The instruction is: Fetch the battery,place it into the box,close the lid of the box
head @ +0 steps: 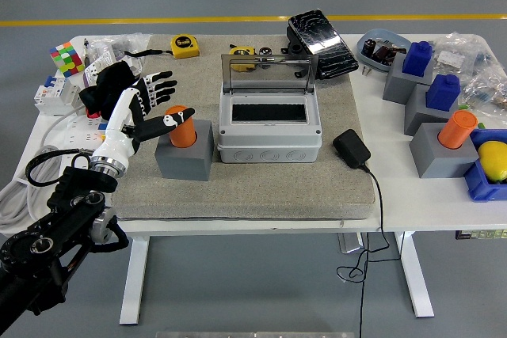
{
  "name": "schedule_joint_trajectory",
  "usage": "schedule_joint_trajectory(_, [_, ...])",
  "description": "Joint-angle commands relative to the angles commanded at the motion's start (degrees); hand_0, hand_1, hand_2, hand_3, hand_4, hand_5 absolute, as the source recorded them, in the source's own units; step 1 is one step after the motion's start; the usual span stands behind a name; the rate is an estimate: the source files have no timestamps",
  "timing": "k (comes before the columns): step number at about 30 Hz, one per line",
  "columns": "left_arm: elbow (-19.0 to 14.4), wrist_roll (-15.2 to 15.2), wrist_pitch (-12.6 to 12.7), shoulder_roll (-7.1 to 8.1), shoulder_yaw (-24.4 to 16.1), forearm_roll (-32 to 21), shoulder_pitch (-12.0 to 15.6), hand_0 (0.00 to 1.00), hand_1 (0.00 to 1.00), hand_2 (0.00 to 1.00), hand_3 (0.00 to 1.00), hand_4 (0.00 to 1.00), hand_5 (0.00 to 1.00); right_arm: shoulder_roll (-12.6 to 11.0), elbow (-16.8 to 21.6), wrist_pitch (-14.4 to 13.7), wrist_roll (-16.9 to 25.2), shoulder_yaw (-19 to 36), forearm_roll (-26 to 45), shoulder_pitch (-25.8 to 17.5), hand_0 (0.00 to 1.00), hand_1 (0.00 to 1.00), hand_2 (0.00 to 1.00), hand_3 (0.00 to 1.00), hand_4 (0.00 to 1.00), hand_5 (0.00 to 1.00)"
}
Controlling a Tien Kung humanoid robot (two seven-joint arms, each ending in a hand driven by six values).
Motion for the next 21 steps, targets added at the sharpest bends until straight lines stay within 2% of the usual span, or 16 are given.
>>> schedule_joint_trajectory(3, [0.3,-0.8,0.1,-0.19,0.3,-0.3,0.2,0.623,0.583,0.571,0.622,0.998,0.002,0.0,0.0,0.0,0.0,0.0,0.0,-0.2,0.677,0.722,0.715,0.689,0.998,0.694])
schedule_joint_trajectory(4, [0.4,-1.3,0.1,-0.31,0.6,-0.6,0.3,0.603,0.535,0.525,0.554,0.951,0.002,0.0,0.0,0.0,0.0,-0.1,0.0,-0.3,0.678,0.722,0.715,0.690,0.998,0.693])
schedule_joint_trajectory(8, [1.0,-2.4,0.2,-0.53,1.7,-1.4,0.4,0.603,0.535,0.525,0.554,0.951,0.002,0.1,0.1,0.0,0.0,0.1,-0.1,-0.4,0.678,0.722,0.715,0.690,0.998,0.693])
schedule_joint_trajectory(9, [1.2,-2.7,0.2,-0.59,1.9,-1.6,0.4,0.599,0.513,0.511,0.532,0.925,0.002,0.1,0.1,0.0,0.0,0.1,-0.1,-0.4,0.677,0.721,0.715,0.690,0.998,0.694])
schedule_joint_trajectory(16, [1.2,-4.5,1.0,-1.25,1.4,-2.6,0.4,0.600,0.510,0.510,0.532,0.923,0.002,0.2,0.0,0.0,0.0,0.1,0.0,-0.5,0.678,0.722,0.715,0.690,0.998,0.694])
schedule_joint_trajectory(21, [1.6,-4.5,1.2,-1.33,0.9,-3.0,-0.6,0.600,0.510,0.510,0.532,0.923,0.002,0.1,0.0,-0.1,0.0,0.2,0.0,-0.5,0.678,0.722,0.715,0.690,0.998,0.694])
